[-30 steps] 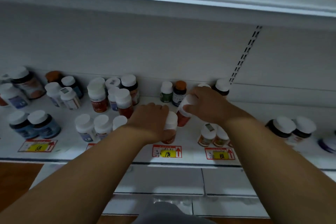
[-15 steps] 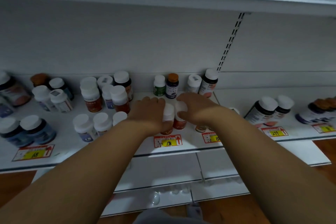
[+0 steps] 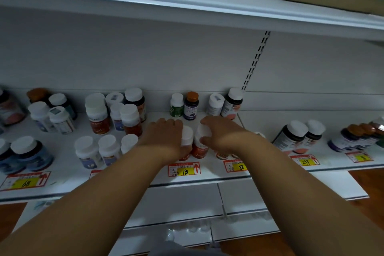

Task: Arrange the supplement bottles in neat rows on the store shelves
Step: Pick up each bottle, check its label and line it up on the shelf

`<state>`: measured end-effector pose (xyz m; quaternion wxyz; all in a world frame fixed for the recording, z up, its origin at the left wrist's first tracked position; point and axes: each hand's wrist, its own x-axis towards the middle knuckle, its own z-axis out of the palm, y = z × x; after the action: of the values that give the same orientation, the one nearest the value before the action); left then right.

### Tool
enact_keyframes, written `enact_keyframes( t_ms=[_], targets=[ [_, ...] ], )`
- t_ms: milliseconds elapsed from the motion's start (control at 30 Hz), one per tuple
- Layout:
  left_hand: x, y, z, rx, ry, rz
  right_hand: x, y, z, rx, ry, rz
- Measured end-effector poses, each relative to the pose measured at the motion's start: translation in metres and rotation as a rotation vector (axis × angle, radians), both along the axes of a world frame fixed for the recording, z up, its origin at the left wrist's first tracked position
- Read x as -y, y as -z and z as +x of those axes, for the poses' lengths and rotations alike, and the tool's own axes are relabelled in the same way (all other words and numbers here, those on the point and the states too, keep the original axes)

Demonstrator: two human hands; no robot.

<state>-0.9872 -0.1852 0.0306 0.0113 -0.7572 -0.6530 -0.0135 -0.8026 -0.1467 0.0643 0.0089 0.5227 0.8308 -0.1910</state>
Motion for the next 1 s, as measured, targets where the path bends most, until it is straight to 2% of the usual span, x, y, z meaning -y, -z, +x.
enact_keyframes(
  t_ms=[133,233,333,567,733,867,1000],
  targets=[
    [-0.003,-0.006,0.002,-0.005,0.005,0.019,-0.014,-0.005,0.011,-0.131,0.034,0.052],
    [-0.006,-0.014,0.008,0.042,0.018,0.058,-0.044,-0.013,0.027,-0.209,0.051,0.234],
    [-0.016,-0.022,0.023,0.085,0.023,0.102,-0.08,-0.014,0.038,-0.142,-0.011,0.285],
    [-0.033,-0.025,0.05,0.15,-0.05,0.131,-0.128,0.012,0.037,0.135,-0.237,0.181],
    [-0.038,-0.021,0.061,0.168,-0.109,0.154,-0.138,0.021,0.043,0.145,-0.254,0.272],
    [-0.039,-0.019,0.07,0.166,-0.138,0.2,-0.146,0.019,0.042,0.166,-0.259,0.256],
    [-0.04,-0.019,0.076,0.242,-0.157,0.2,-0.146,0.026,0.046,0.087,-0.331,0.248]
  ],
)
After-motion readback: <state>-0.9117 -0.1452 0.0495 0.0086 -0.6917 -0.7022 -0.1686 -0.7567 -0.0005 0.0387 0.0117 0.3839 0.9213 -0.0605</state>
